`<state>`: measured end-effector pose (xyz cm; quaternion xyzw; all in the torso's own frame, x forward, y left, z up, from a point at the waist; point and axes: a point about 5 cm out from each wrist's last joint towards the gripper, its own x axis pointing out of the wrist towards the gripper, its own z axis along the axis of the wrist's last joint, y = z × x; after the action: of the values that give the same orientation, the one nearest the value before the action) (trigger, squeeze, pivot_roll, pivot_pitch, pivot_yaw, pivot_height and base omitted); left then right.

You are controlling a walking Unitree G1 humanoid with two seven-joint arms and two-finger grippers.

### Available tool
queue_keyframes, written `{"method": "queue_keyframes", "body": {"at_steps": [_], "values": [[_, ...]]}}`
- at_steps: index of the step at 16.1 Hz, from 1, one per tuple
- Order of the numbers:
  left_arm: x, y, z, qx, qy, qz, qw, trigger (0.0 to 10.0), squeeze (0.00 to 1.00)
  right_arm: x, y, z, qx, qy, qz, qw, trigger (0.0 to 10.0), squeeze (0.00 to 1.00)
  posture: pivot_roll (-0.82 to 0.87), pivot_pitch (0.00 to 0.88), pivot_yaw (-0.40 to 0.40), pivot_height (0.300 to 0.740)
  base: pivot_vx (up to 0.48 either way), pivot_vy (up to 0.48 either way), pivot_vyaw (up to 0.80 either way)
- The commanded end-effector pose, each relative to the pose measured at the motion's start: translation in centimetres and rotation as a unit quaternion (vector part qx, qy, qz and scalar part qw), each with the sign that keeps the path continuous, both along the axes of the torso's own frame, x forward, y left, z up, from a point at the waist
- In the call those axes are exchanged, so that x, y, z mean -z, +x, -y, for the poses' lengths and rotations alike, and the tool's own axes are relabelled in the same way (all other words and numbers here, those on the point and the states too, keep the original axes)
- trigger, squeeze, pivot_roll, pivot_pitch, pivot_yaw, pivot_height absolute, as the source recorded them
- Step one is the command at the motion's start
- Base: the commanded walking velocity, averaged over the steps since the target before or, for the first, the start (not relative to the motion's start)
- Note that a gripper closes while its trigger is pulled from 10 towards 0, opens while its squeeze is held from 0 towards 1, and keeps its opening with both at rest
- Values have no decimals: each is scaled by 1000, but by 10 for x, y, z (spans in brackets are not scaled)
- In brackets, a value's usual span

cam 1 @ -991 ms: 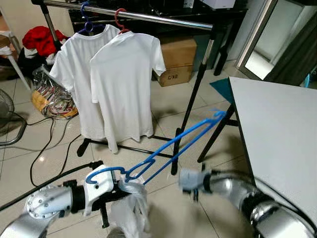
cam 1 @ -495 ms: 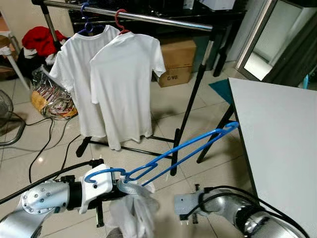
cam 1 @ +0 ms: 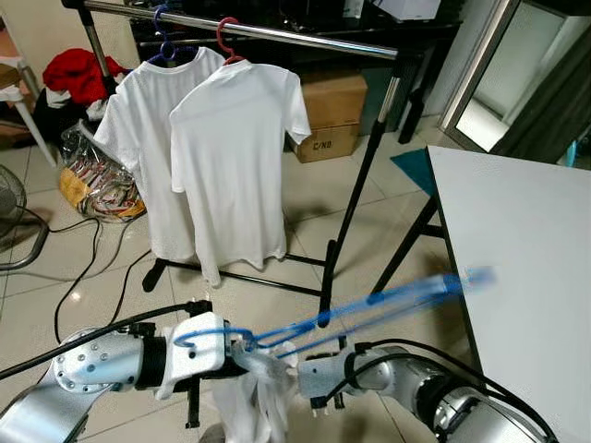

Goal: Hang hanger

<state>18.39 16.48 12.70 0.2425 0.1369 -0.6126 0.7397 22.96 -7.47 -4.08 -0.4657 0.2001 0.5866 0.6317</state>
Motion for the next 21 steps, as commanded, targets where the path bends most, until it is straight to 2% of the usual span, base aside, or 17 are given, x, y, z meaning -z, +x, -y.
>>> {"method": "queue_keyframes", "body": {"at_steps": [1,3,6,8,10,12,13,14,15,17,21], "values": [[-9,0,6,26,8,22,999,10000,0,-1,0,-1,18,15,-27,999,10000,573,206,0,-72,740,0,0,0],[-12,2,6,36,24,32,999,10000,0,-3,-3,-8,53,59,-86,993,10000,541,209,0,-74,740,0,0,0],[-14,5,7,47,36,38,998,10000,0,-4,-6,-13,47,77,-113,989,10000,525,211,0,-75,740,0,0,0],[-15,6,9,49,36,40,997,10000,0,-6,-2,-17,61,86,-97,990,10000,518,212,0,-74,740,0,0,0],[-16,7,10,50,37,41,997,10000,0,-16,11,-23,89,122,-53,987,10000,475,213,0,-74,740,0,0,0],[-15,7,9,49,38,39,997,10000,0,-24,19,-23,91,144,-9,985,10000,420,211,0,-72,740,0,0,0],[-15,7,9,48,39,39,997,10000,0,-26,21,-22,87,147,5,985,10000,329,211,0,-72,740,0,0,0],[-14,7,9,49,39,38,997,10000,0,-28,23,-21,82,150,23,985,10000,106,208,0,-70,740,0,0,0],[-14,7,9,49,39,37,997,10000,0,-35,27,-19,67,162,66,982,10000,0,206,0,-68,740,0,0,0],[-15,7,10,52,39,36,997,10000,0,-41,30,-18,36,175,91,980,10000,0,203,0,-65,740,0,0,0],[-14,7,9,55,41,34,997,10000,0,-45,28,-17,5,188,89,978,10000,0,204,0,-63,740,0,0,0]]}}
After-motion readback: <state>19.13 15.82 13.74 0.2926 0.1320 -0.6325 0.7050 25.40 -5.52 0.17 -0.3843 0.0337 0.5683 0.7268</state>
